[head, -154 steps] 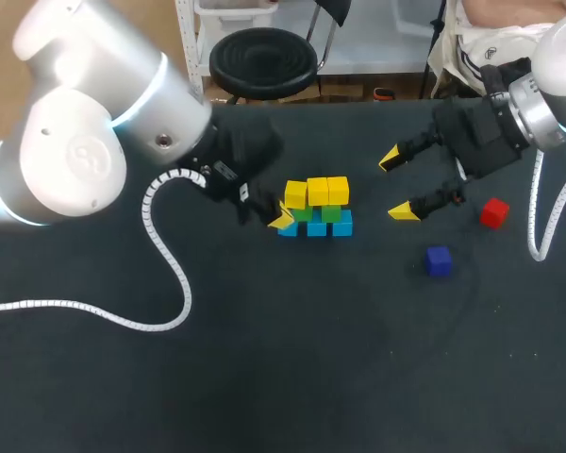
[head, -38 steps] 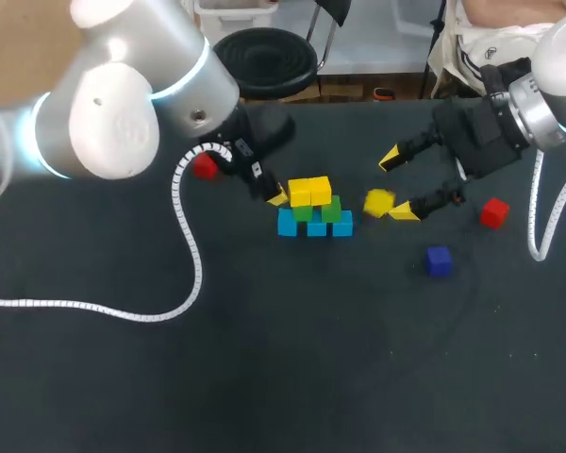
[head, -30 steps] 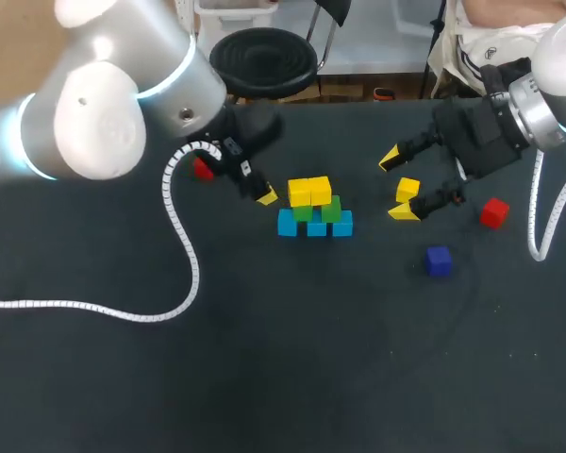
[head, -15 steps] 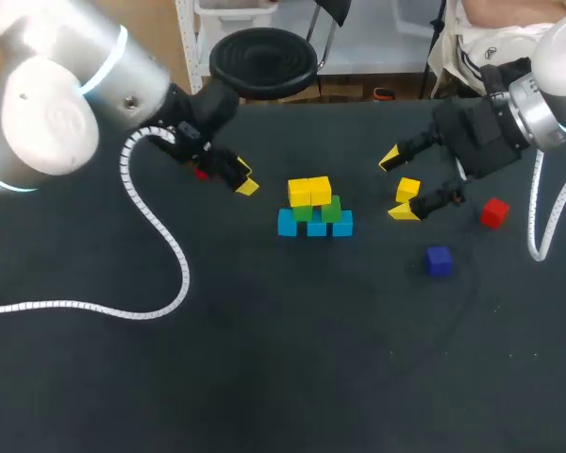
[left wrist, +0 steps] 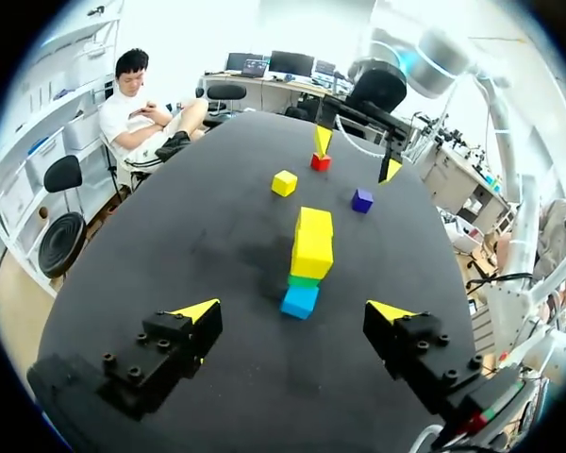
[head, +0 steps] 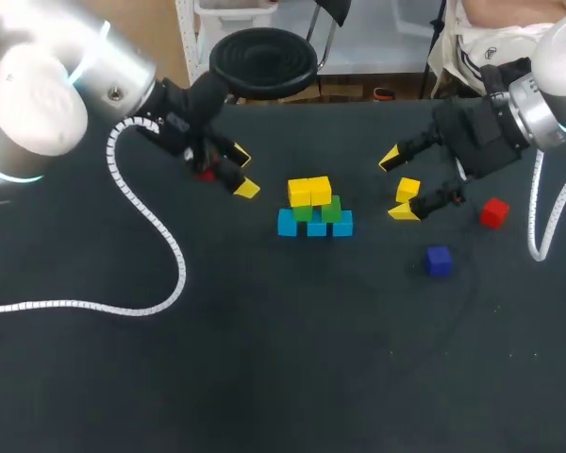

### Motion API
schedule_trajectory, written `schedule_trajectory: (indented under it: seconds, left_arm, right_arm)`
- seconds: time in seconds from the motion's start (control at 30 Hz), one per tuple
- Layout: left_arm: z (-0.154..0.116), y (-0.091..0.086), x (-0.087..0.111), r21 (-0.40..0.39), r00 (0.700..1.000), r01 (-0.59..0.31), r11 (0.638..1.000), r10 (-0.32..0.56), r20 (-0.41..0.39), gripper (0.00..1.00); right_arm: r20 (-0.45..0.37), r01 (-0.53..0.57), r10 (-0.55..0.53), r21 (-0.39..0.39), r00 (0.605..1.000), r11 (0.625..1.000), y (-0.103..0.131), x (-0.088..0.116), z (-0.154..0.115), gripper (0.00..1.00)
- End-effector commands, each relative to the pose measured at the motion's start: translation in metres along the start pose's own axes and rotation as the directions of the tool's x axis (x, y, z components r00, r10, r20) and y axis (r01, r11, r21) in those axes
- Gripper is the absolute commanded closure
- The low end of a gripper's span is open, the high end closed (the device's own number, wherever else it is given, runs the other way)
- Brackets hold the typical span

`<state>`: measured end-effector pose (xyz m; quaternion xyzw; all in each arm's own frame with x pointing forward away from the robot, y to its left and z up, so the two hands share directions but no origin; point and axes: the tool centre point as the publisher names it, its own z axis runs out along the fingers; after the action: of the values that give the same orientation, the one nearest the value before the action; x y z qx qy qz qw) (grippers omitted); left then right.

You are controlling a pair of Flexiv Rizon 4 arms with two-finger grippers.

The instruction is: Place the blue cubes, place green cubes on the blue cubes, place the yellow cubes on the green cubes, then place the red cubes on the yellow cubes, and place purple cube on the red cubes.

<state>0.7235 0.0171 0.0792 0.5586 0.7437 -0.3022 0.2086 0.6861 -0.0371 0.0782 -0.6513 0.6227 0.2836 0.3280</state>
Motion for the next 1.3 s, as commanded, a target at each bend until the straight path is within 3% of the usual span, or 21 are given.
schedule_trajectory:
  seconds: [0.03, 0.3, 0.43, 1.07, 1.3]
  left_arm:
    - [-0.004, 0.013, -0.007, 0.047, 1.0, -0.003, 0.999, 0.003, -0.001, 0.0]
    - [-0.025, 0.009, -0.009, 0.01, 0.998, -0.058, 0.998, 0.058, 0.005, 0.0]
    - [-0.03, 0.006, -0.01, -0.048, 0.995, -0.089, 0.995, 0.087, -0.038, 0.0]
    - [-0.031, 0.003, -0.011, -0.048, 0.995, -0.101, 0.994, 0.1, -0.028, 0.0]
    - [-0.031, 0.003, -0.011, -0.048, 0.995, -0.101, 0.994, 0.1, -0.028, 0.0]
  right_arm:
    - [0.001, 0.001, -0.001, 0.001, 1.0, 1.0, 0.001, 0.0, 0.0, 0.0]
    - [0.001, 0.001, -0.001, 0.001, 1.0, 1.0, 0.001, 0.0, 0.0, 0.0]
    - [0.001, 0.001, -0.001, 0.001, 1.0, 1.0, 0.001, 0.0, 0.0, 0.0]
    - [0.001, 0.001, -0.001, 0.001, 1.0, 1.0, 0.001, 0.0, 0.0, 0.0]
    - [-0.027, -0.05, 0.05, 0.027, 0.998, 0.998, 0.003, 0.021, -0.019, 0.0]
